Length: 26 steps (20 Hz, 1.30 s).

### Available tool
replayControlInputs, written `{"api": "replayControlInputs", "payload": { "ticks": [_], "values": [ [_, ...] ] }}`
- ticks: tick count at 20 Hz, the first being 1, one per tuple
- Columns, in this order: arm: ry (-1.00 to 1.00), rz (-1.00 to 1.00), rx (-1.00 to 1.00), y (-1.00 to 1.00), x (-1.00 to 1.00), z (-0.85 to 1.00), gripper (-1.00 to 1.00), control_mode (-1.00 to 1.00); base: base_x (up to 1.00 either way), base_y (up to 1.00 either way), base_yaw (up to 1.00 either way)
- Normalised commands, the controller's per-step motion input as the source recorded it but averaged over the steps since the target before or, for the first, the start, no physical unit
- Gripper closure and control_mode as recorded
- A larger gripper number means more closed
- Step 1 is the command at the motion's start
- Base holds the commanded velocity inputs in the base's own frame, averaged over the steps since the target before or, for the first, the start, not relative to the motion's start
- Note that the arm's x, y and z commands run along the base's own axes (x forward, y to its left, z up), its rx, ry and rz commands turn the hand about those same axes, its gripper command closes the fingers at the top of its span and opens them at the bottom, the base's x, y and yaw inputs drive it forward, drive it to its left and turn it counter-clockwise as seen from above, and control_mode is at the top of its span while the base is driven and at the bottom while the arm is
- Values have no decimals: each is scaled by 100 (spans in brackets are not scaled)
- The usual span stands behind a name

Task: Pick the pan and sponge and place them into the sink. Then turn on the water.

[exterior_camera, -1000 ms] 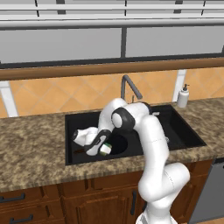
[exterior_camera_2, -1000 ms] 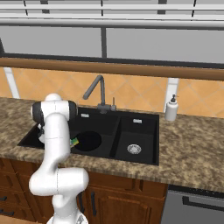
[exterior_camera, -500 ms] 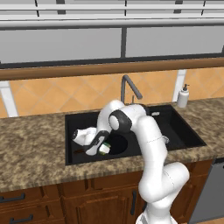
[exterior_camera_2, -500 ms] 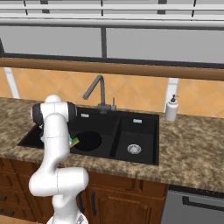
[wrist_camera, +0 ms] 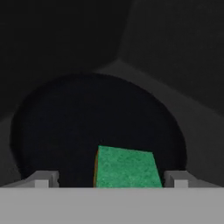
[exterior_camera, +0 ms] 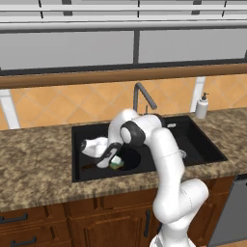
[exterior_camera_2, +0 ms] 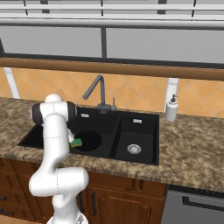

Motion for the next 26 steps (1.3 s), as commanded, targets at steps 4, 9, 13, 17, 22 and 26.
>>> {"api": "replayControlInputs", "payload": {
  "ticks": [4, 9, 13, 17, 22, 26],
  "values": [
    [-42, 0, 7, 0, -12, 19, -100, -100, 0, 0, 0],
    [-52, 1, 9, 1, -82, 41, -100, -100, 0, 0, 0],
    [-55, 0, 10, -1, -100, 30, -100, -100, 0, 0, 0],
    [-55, 0, 13, -6, -100, 42, -100, -100, 0, 0, 0],
    [-39, 0, 13, 2, -100, 33, -100, -100, 0, 0, 0],
    [-41, 2, 13, 0, -100, 22, -100, -100, 0, 0, 0]
  ]
}}
